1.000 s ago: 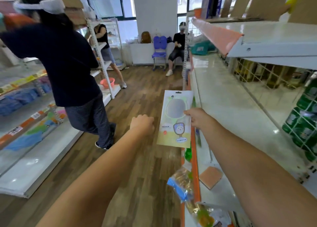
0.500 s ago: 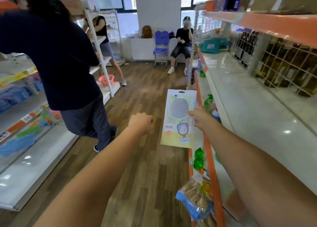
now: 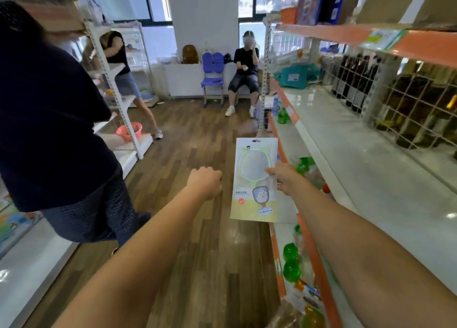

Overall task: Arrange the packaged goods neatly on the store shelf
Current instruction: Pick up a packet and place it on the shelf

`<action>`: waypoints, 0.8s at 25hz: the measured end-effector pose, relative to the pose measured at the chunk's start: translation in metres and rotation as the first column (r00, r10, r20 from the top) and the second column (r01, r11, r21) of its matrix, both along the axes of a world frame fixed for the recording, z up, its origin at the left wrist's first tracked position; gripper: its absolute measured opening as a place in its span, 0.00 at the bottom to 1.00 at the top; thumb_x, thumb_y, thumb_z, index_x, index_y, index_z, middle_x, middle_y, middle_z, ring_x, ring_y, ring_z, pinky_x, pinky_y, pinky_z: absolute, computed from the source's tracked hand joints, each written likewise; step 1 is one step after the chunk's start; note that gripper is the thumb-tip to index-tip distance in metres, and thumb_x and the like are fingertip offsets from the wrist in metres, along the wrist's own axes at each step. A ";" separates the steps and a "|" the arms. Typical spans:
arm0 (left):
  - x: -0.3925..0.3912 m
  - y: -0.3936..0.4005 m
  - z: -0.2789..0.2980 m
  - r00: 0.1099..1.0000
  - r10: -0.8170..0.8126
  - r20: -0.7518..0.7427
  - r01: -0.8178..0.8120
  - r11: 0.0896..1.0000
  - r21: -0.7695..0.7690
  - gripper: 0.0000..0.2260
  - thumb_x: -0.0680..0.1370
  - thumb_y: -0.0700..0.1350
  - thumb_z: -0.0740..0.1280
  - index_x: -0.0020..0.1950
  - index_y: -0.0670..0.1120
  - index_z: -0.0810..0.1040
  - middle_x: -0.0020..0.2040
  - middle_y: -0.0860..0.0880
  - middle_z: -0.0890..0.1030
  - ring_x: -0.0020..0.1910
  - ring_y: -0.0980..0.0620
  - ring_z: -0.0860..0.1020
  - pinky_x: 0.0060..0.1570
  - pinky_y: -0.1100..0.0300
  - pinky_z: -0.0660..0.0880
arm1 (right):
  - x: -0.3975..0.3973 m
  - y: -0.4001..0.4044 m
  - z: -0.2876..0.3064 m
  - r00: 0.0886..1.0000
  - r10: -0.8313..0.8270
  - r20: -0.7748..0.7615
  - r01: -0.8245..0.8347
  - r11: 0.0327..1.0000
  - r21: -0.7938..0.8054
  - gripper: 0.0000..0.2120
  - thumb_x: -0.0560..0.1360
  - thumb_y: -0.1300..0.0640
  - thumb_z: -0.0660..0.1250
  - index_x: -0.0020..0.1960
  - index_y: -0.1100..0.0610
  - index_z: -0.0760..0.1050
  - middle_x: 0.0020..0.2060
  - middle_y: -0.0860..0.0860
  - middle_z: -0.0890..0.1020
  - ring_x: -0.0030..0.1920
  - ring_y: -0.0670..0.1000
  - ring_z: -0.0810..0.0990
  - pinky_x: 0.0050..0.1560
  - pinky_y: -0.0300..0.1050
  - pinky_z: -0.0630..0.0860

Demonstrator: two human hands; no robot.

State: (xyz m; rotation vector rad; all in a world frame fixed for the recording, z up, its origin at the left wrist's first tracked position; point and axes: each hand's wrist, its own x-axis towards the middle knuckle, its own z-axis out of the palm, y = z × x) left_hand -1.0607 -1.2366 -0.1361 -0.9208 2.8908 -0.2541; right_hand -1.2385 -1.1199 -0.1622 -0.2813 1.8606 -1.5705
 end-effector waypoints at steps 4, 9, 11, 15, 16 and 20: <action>-0.042 -0.067 -0.001 0.996 -0.087 0.012 0.088 0.996 -0.021 0.15 0.80 0.47 0.56 0.64 0.47 0.73 0.59 0.44 0.76 0.58 0.43 0.75 0.56 0.50 0.70 | -0.039 -0.048 -0.007 0.996 -0.079 0.033 0.079 0.997 0.001 0.21 0.74 0.62 0.68 0.66 0.62 0.70 0.56 0.56 0.78 0.56 0.56 0.77 0.60 0.54 0.74; -0.103 -0.142 0.011 0.978 -0.206 -0.001 0.206 0.978 0.001 0.16 0.80 0.48 0.55 0.65 0.47 0.73 0.61 0.43 0.76 0.59 0.42 0.75 0.55 0.50 0.71 | -0.085 -0.096 -0.002 0.976 -0.214 0.045 0.215 0.976 -0.018 0.19 0.73 0.62 0.69 0.62 0.62 0.72 0.53 0.56 0.79 0.54 0.57 0.78 0.59 0.56 0.76; -0.127 -0.163 0.010 0.970 -0.245 0.010 0.244 0.969 0.023 0.16 0.80 0.48 0.55 0.64 0.46 0.73 0.60 0.43 0.76 0.59 0.42 0.75 0.55 0.50 0.71 | -0.101 -0.105 -0.006 0.967 -0.252 0.035 0.251 0.968 0.011 0.20 0.73 0.61 0.70 0.63 0.63 0.72 0.57 0.59 0.79 0.58 0.60 0.78 0.61 0.60 0.74; -0.179 -0.180 -0.010 0.944 -0.322 0.075 0.317 0.945 0.075 0.16 0.80 0.48 0.55 0.65 0.46 0.72 0.61 0.44 0.76 0.59 0.43 0.75 0.56 0.50 0.70 | -0.125 -0.108 -0.007 0.936 -0.350 0.038 0.349 0.936 0.035 0.20 0.74 0.62 0.69 0.63 0.67 0.71 0.58 0.61 0.78 0.58 0.62 0.78 0.61 0.62 0.73; -0.196 -0.182 -0.014 0.933 -0.353 0.075 0.347 0.934 0.080 0.16 0.80 0.48 0.55 0.64 0.46 0.73 0.61 0.44 0.76 0.59 0.43 0.75 0.56 0.50 0.70 | -0.131 -0.108 -0.002 0.925 -0.377 0.046 0.376 0.926 0.034 0.19 0.75 0.63 0.67 0.63 0.67 0.70 0.58 0.59 0.78 0.58 0.61 0.77 0.62 0.60 0.73; -0.270 -0.185 -0.016 0.891 -0.451 0.049 0.445 0.890 0.093 0.14 0.79 0.49 0.56 0.61 0.48 0.74 0.59 0.45 0.76 0.57 0.44 0.76 0.51 0.53 0.70 | -0.179 -0.108 0.005 0.880 -0.475 0.028 0.475 0.880 -0.022 0.16 0.75 0.66 0.66 0.62 0.69 0.71 0.46 0.58 0.80 0.46 0.57 0.79 0.58 0.53 0.75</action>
